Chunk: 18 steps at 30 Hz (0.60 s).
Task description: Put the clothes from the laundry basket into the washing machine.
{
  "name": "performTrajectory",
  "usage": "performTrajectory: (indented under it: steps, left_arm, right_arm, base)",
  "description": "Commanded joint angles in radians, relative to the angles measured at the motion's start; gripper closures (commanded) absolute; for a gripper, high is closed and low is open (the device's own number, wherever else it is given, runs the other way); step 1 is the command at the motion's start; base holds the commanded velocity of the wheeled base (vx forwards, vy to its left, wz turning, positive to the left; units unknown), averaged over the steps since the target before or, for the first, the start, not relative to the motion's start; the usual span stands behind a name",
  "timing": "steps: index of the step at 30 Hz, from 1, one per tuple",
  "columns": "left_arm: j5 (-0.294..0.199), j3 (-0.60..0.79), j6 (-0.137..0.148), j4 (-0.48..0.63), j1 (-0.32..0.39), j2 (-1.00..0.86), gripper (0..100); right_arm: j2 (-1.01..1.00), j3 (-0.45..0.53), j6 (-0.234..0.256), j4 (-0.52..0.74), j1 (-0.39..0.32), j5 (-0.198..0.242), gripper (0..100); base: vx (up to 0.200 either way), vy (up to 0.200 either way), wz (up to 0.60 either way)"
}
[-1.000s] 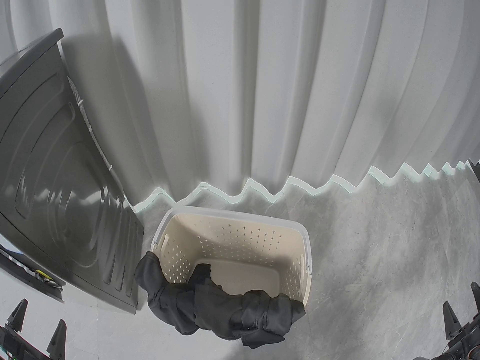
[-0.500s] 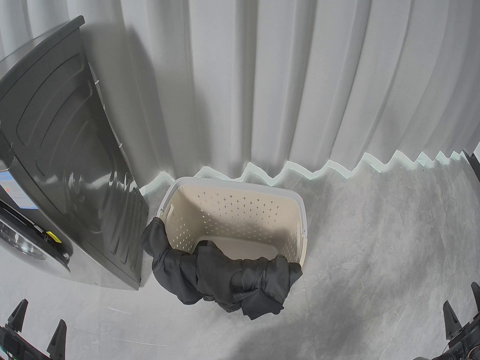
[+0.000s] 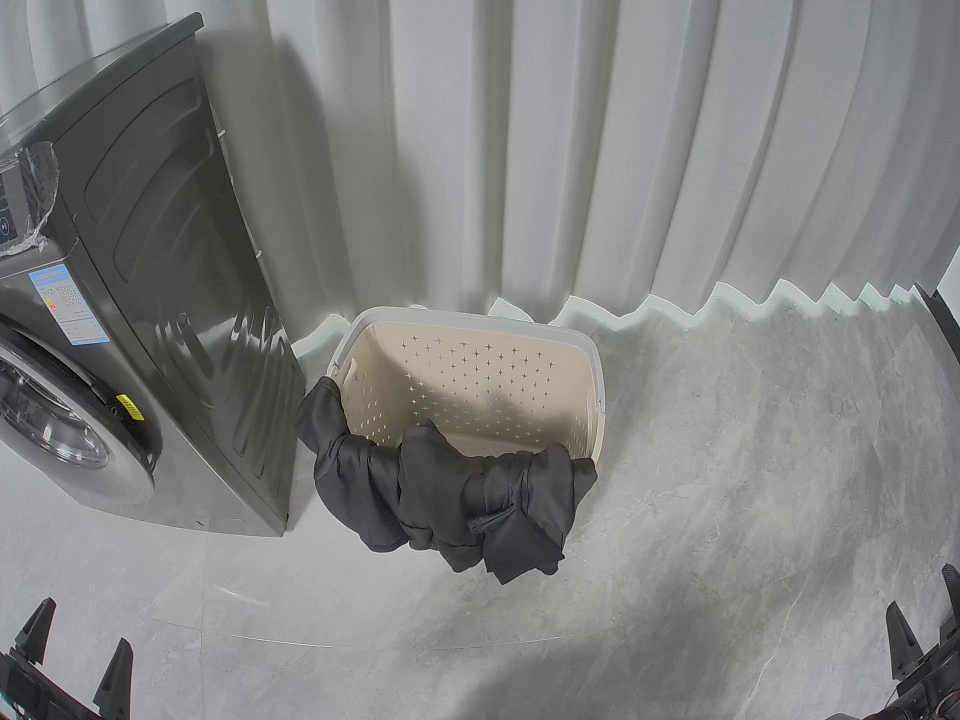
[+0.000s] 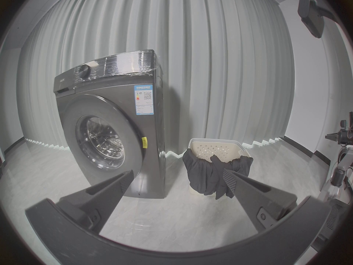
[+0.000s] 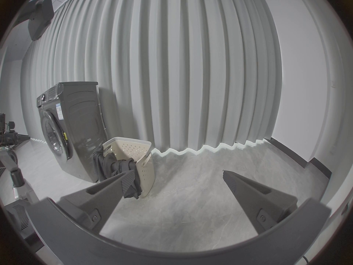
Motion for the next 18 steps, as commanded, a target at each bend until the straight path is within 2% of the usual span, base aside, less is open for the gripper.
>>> performTrajectory:
  steps: [1, 5, 18]
  left_arm:
    - [0.0, 0.016, 0.0, 0.0, -0.002, -0.016, 0]
    - [-0.003, 0.016, -0.002, 0.0, 0.0, -0.016, 0]
    - [-0.005, 0.016, -0.003, 0.0, -0.002, -0.016, 0]
  right_arm:
    - [-0.017, 0.018, 0.0, 0.0, 0.001, 0.001, 0]
    - [-0.017, 0.018, 0.0, 0.0, 0.001, 0.001, 0]
    - [-0.017, 0.018, 0.0, -0.001, 0.001, 0.001, 0]
  base:
    - [0.0, 0.0, 0.0]
    - [0.0, 0.0, 0.0]
    - [0.0, 0.2, 0.0]
